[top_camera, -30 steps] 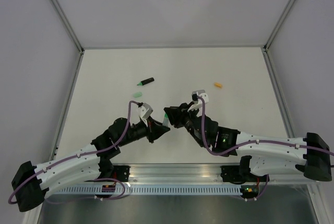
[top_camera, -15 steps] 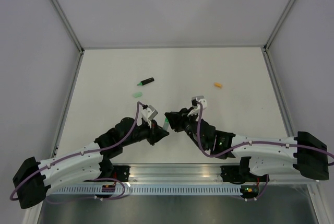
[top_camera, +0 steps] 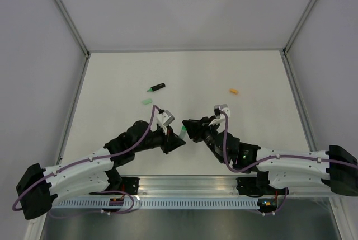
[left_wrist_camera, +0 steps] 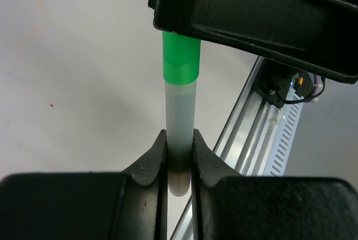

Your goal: Insert the pens into the pen caps

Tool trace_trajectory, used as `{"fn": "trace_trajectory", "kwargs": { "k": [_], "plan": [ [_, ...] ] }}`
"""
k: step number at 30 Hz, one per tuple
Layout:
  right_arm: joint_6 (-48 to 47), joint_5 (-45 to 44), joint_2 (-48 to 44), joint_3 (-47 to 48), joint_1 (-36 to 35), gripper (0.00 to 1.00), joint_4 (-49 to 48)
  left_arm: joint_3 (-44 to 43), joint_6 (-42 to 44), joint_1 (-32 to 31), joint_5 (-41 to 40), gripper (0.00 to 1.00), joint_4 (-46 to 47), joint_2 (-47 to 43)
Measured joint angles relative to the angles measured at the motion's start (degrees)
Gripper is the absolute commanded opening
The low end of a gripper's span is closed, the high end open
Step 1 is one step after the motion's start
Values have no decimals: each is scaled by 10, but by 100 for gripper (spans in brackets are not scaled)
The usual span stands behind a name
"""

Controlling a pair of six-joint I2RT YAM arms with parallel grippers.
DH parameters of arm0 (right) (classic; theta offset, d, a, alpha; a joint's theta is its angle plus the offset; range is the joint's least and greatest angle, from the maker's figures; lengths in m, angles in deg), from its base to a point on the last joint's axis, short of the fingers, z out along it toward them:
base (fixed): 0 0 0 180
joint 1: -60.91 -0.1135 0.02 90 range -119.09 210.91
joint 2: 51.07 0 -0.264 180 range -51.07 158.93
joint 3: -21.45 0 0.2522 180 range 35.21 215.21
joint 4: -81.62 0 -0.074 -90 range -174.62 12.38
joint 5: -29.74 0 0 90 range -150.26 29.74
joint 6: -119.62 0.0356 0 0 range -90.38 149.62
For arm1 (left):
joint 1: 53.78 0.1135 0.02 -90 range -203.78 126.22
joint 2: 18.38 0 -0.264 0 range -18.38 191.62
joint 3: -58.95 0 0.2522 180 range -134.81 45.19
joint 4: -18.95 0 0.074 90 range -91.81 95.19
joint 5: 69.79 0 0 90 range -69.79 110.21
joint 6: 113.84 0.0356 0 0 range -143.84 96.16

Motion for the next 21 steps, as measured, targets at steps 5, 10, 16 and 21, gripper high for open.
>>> {"fn": "trace_trajectory", "kwargs": {
  "k": [5, 10, 16, 21],
  "plan": [
    [-36, -38, -4, 72, -7, 21, 90, -11, 4, 2, 8, 2, 38, 9],
    [-86, -60, 18, 168, -7, 34, 164, -15, 6, 12, 7, 2, 102, 10],
    [-111, -64, 43, 223, -4, 48, 204, -16, 7, 17, 2, 2, 134, 10],
    [-115, -52, 54, 231, -5, 53, 222, -16, 7, 20, -12, 2, 143, 9]
  ]
}}
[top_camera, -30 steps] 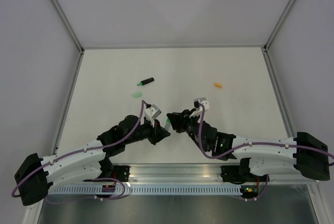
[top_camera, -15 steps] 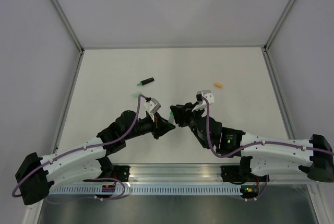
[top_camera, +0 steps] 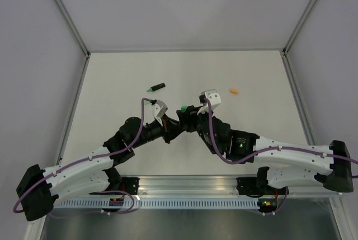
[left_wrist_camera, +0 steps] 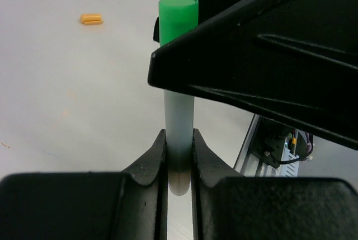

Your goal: Insert the pens into the pen caps

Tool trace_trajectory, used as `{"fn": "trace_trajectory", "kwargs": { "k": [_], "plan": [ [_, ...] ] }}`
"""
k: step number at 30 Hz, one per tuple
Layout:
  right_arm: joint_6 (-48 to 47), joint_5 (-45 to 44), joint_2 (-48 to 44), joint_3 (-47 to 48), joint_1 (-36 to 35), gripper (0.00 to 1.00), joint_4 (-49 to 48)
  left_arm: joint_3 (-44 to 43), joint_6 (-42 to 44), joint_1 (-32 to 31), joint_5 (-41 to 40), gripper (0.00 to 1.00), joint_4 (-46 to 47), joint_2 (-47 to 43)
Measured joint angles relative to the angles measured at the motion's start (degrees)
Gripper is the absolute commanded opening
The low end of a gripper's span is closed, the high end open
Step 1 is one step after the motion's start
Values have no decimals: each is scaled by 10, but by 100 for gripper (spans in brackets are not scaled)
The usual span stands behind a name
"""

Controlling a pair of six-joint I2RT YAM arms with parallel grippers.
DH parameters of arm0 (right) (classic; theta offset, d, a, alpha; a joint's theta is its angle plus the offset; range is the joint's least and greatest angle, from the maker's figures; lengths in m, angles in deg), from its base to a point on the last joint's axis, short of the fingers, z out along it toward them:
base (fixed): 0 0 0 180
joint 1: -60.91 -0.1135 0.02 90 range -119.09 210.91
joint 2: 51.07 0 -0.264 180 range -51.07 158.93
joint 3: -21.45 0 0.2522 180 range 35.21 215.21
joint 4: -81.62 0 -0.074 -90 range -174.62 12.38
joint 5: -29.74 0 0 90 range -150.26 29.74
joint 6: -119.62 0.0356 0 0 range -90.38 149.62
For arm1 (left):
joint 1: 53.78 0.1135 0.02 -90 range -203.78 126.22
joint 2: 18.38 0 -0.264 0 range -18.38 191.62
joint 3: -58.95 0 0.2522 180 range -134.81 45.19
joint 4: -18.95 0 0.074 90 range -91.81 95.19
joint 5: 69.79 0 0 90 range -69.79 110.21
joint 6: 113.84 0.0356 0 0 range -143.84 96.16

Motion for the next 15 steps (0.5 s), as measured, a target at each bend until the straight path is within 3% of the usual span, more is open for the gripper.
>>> {"fn": "trace_trajectory", "kwargs": {
  "k": [2, 5, 6, 12, 15],
  "plan": [
    [0, 0, 2, 0, 0, 52, 5, 0, 0, 0, -1, 2, 0, -2],
    [-1, -1, 3, 0, 0, 35, 6, 0, 0, 0, -2, 2, 1, -7],
    [0, -1, 4, 0, 0, 25, 5, 0, 0, 0, -2, 2, 1, -8],
    [-1, -2, 5, 0, 12, 0, -9, 0, 0, 1, -3, 2, 1, -8],
    [-2, 6, 3, 0, 33, 0, -23, 0, 0, 2, -9, 2, -2, -7]
  ]
}}
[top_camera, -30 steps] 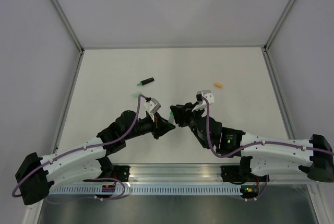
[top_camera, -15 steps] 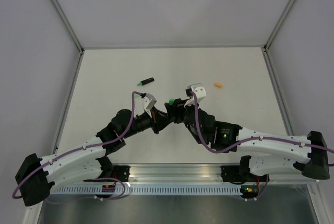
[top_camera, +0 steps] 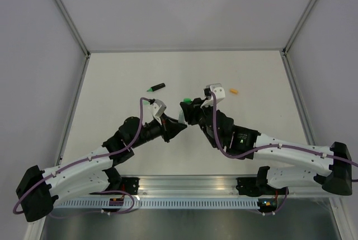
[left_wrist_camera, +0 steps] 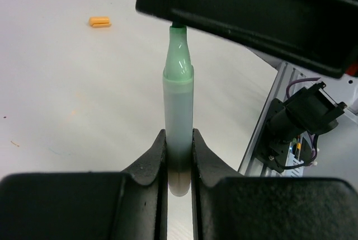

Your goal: Insert the pens into the pen caps

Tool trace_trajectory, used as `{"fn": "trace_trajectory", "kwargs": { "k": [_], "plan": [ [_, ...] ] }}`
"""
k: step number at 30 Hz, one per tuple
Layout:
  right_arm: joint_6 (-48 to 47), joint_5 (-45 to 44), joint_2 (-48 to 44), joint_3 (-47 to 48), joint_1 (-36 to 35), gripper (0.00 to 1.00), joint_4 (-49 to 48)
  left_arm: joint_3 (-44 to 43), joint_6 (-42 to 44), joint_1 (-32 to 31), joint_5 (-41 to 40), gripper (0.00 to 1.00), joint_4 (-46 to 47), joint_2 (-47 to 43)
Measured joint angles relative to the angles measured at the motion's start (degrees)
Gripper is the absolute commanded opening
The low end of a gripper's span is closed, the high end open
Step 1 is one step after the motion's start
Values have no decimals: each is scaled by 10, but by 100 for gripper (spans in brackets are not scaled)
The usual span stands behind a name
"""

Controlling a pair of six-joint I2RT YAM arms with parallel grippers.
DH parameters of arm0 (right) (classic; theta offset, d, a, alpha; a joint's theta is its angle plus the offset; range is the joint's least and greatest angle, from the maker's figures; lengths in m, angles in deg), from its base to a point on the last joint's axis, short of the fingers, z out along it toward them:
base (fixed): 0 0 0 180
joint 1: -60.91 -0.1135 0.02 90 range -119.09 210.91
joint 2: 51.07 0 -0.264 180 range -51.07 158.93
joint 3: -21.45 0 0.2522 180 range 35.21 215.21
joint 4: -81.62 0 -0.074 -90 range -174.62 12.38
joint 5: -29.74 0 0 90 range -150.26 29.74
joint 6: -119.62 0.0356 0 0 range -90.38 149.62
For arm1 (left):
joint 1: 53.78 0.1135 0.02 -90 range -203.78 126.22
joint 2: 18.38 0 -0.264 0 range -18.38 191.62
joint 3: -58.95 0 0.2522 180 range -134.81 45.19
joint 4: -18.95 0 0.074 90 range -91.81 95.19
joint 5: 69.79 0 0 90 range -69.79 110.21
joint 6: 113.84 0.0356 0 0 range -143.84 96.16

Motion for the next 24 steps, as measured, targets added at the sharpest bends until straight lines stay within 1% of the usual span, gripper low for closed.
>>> {"fn": "trace_trajectory", "kwargs": {
  "k": [3, 9, 12, 14, 17, 19, 22, 23, 24],
  "plan": [
    [-3, 14, -1, 5, 27, 0, -6, 0, 0, 2, -2, 2, 0, 1],
    [-3, 37, 2, 38, 99, 0, 23, 0, 0, 1, -7, 2, 2, 0],
    [13, 83, 19, 35, 154, 2, 48, 1, 0, 0, -40, 2, -8, -12],
    [24, 119, 47, 24, 196, 5, 60, 3, 0, 0, -85, 2, -18, -27],
    [42, 173, 129, 2, 244, 9, 74, 10, -3, 1, -159, 2, -33, -55],
    [51, 203, 198, -11, 260, 11, 91, 13, -8, 1, -213, 2, -47, -73],
    [61, 232, 279, -15, 267, 18, 116, 21, -17, 1, -277, 2, -67, -101],
    [62, 237, 293, -15, 267, 24, 121, 22, -20, 1, -291, 2, -73, -107],
    [64, 243, 307, -14, 267, 29, 127, 24, -24, 1, -308, 2, -79, -114]
  ]
}}
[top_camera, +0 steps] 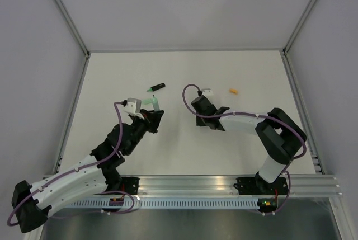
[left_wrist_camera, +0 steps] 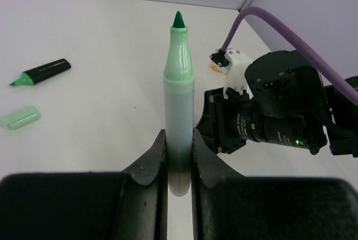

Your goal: Insert the pens into the pen caps

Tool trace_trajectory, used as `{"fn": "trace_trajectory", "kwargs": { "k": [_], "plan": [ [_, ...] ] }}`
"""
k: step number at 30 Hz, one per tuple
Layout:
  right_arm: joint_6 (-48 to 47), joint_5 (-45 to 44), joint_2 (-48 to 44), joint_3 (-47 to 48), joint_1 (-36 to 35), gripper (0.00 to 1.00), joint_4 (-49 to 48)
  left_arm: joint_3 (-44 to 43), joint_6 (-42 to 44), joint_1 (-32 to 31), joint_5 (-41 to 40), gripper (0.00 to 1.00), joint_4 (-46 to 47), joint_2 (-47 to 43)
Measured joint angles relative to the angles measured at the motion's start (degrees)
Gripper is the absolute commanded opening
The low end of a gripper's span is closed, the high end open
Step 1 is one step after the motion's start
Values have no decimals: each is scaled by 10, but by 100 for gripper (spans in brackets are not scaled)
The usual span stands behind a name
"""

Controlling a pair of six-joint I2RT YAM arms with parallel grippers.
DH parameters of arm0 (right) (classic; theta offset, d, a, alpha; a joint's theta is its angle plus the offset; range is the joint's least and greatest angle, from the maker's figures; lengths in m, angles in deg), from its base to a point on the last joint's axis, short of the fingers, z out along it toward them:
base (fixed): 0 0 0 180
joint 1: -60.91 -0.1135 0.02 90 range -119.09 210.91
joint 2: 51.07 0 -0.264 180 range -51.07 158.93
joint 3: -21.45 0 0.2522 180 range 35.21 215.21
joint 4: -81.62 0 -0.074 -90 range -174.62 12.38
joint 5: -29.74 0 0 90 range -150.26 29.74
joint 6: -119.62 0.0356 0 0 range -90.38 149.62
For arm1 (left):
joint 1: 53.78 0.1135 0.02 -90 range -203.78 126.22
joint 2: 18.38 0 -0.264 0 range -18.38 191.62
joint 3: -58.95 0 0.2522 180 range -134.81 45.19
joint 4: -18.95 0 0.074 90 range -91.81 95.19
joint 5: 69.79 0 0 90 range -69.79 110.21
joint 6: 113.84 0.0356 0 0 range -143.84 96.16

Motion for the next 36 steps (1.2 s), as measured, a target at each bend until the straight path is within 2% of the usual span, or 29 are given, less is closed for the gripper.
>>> {"fn": "trace_trajectory", "kwargs": {
  "k": [4, 7, 11, 16, 20, 27, 32, 36],
  "plan": [
    [7, 15, 27, 21, 0, 43, 17, 5, -16, 0, -58, 2, -22, -23],
    [9, 20, 39, 49, 0, 47, 22, 11, -26, 0, -83, 2, -36, -43],
    [7, 21, 43, 69, 1, 58, 32, 22, -37, 0, -103, 2, -47, -76],
    [-12, 27, 43, 98, 2, 58, 51, 23, -44, 0, -113, 2, -60, -107],
    [-76, 90, 54, 151, 3, 58, 39, 23, -47, 0, -105, 2, -75, -138],
    [-132, 124, 207, 377, -15, 63, 35, 23, -56, 0, -76, 2, -91, -222],
    [-147, 121, 298, 466, -35, 67, 40, 23, -67, 0, -67, 2, -96, -235],
    [-152, 127, 338, 490, -43, 71, 31, 23, -71, 0, -67, 2, -109, -238]
  ]
}}
